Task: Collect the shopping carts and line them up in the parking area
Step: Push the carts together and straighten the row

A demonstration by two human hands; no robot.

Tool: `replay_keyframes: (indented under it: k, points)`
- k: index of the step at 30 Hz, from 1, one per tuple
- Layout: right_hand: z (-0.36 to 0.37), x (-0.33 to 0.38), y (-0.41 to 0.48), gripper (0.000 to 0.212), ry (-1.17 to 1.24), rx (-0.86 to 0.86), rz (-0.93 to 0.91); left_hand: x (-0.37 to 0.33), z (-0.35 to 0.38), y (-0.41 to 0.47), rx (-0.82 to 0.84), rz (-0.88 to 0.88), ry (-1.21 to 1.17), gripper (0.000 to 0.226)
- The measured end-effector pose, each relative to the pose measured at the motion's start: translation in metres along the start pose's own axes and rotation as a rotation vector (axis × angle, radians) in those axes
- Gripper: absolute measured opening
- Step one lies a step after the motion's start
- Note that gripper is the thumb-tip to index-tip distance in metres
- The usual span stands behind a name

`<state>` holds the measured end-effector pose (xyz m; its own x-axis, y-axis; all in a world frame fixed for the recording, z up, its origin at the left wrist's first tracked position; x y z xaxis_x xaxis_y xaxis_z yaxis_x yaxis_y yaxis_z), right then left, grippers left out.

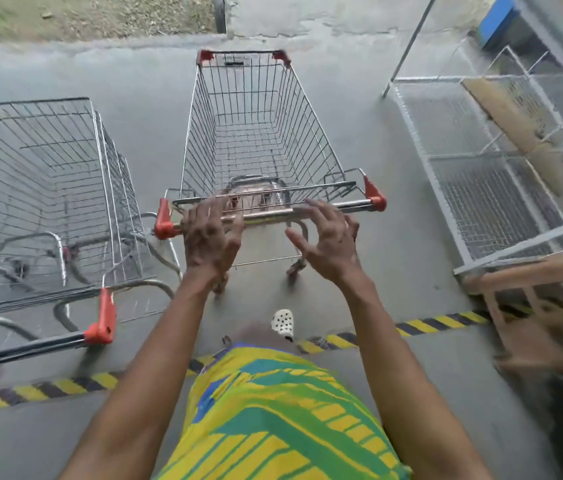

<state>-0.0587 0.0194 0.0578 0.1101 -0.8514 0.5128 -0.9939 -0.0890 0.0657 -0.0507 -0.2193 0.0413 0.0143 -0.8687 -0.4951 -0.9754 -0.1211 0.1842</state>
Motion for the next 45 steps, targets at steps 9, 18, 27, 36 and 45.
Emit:
replay_keyframes:
  k: [9,18,27,36,45]
  points:
    - [0.007,-0.024,0.02,0.038,-0.032,0.062,-0.109,-0.01,0.006,-0.018,0.173,-0.007,0.151,0.038]
    - [0.024,-0.044,0.044,0.085,-0.234,0.176,-0.12,-0.015,0.027,-0.024,0.319,-0.097,0.217,0.058]
    - [0.037,-0.029,0.136,0.084,-0.205,0.0,-0.055,0.013,0.036,0.075,0.194,0.002,0.229,0.055]
    - [0.042,-0.039,0.301,0.094,-0.343,0.108,-0.001,0.019,0.074,0.231,0.297,0.075,0.279,0.057]
    - [0.043,-0.059,0.487,0.087,-0.378,0.129,-0.004,0.017,0.12,0.414,0.282,0.066,0.293,0.058]
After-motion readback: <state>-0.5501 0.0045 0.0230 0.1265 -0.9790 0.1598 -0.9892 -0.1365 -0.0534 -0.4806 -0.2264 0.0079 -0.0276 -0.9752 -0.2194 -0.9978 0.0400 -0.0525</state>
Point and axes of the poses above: each hand's wrist, its own y-axis towards the middle knuckle, its own z-axis out of the palm, x = y × z, the point moved 8 cm from there along y, towards the middle knuckle, and after that the axes turned 6 degrees about z, right-handed, at the moved point
